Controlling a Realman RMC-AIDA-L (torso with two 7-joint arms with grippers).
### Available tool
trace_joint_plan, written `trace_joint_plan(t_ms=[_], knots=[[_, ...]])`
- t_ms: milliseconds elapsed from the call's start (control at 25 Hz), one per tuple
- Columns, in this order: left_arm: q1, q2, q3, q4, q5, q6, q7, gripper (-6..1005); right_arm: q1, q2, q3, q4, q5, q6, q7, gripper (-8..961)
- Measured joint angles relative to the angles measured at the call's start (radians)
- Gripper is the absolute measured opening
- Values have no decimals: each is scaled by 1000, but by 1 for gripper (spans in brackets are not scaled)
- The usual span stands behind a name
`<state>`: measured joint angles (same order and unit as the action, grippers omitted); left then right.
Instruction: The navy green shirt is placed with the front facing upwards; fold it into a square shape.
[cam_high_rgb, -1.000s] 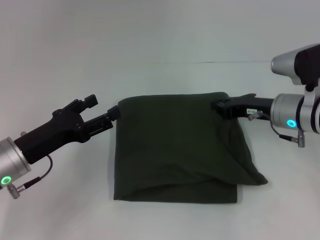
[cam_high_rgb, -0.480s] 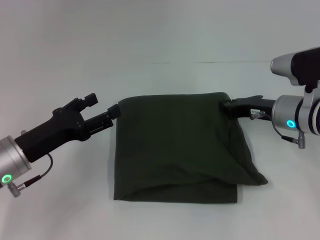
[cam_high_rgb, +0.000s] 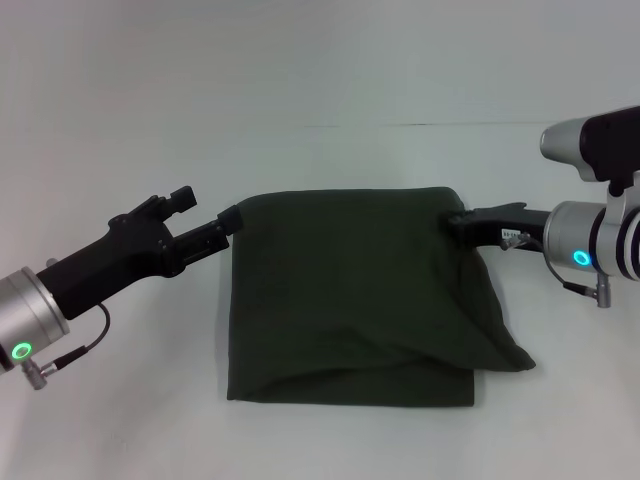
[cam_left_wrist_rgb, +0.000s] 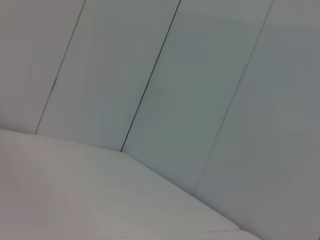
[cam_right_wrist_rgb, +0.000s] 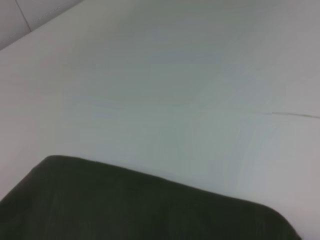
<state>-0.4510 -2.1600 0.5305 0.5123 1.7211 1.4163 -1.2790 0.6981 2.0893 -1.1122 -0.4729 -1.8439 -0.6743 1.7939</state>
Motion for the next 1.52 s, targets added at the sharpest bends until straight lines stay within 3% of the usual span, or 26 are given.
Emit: trace_joint_plan(t_ms=[280,600,840,960,1160,1320,1520], knots=[[0,-1,-3,0,0,-2,0,950,-14,3,8,-28,13,-40,-18,75],[-3,-1,-3,0,0,-44,-31,951,-73,-1,17,-166,109,-191,-28,79],[-17,0,-2,0,0,-108,-97,950,-103,-7,101,-212,126,-347,-28,82],[-26,4,1,2,0,-139,-132,943,-116,-18,153,-213,125,-428,-27,126],[-47,6,11,5,9,-231,-199,937,-140,-55,189,-214,121,-580,-27,211],[-53,8,20,6,9,-238,-206,938,-168,-90,187,-217,117,-685,-50,285],[-55,17,27,9,10,-228,-219,939,-184,-109,188,-223,114,-751,-85,400]])
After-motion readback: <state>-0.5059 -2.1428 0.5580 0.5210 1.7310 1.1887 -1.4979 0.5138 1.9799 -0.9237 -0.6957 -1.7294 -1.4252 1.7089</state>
